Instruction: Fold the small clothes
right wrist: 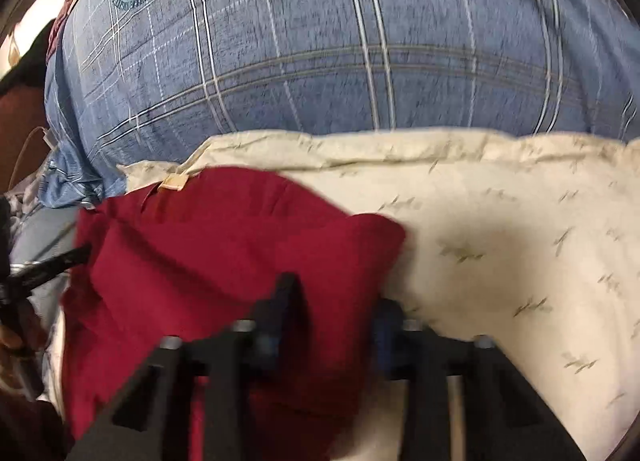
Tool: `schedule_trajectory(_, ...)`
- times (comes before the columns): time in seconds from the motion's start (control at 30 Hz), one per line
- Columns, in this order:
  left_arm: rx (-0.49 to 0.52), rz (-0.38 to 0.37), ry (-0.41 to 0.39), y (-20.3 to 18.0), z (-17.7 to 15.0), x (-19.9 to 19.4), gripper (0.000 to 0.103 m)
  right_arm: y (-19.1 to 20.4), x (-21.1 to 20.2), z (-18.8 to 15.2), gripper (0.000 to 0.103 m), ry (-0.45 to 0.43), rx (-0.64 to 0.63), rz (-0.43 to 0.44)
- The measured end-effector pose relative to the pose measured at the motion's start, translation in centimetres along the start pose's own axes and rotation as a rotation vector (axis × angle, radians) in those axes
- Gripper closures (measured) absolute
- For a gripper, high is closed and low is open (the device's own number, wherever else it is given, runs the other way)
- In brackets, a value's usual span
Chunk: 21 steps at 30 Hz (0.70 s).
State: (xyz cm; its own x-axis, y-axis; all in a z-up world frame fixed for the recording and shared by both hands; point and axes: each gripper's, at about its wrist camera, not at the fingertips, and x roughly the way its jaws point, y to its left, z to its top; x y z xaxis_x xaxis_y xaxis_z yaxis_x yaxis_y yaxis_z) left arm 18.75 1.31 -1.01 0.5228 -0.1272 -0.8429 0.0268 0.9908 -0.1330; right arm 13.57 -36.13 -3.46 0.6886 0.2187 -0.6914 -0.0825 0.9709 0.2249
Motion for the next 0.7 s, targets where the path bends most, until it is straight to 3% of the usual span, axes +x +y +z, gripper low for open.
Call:
schedule_trajectory(0.13, 0.000, -0.038, -0.068, 1.8, -0.6, -3.8, 0.094, 0.4, -1.7, 1.2, 0.085, -0.084, -0.010, 0.028)
schedule_trajectory(0.23, -0.019, -0.042, -0.076, 3.0, -2.5, -4.8, 0.094, 1.5, -1.4, 1.4, 0.085, -0.124, -0.064, -0.007)
schedule_trajectory(0.27, -0.035, -0.051, -0.060, 3.4, -3.2, -4.6, 0.094, 1.7, -0.4, 1.2, 0.083, -0.107, -0.084, -0.046)
schedule_trajectory(0.37, -0.083, -0.059, 0.013, 4.5, -5.1, -2.6, 0.093, 0.0, 1.5, 0.8, 0.058, -0.010, -0.006, -0.103)
schedule_trajectory(0.47, -0.102, -0.065, 0.018, 4.7, -6.1, -1.7, 0.092, -1.3, -1.5, 0.2, 0.056, -0.065, 0.087, -0.074)
schedule_trajectory(0.6, -0.085, -0.052, -0.003, 4.4, -5.9, -2.1, 0.090, 1.4, -5.4, -1.6, 0.061, -0.104, -0.036, -0.020)
schedule_trajectory(0.67, -0.096, -0.055, 0.004, 4.6, -6.1, -1.7, 0.088, 3.4, -4.5, -3.5, 0.068, -0.013, -0.167, -0.050)
schedule_trajectory(0.7, -0.104, -0.063, 0.001, 4.6, -6.4, -1.6, 0.087, 3.8, -3.5, -4.7, 0.067, 0.033, -0.209, -0.114)
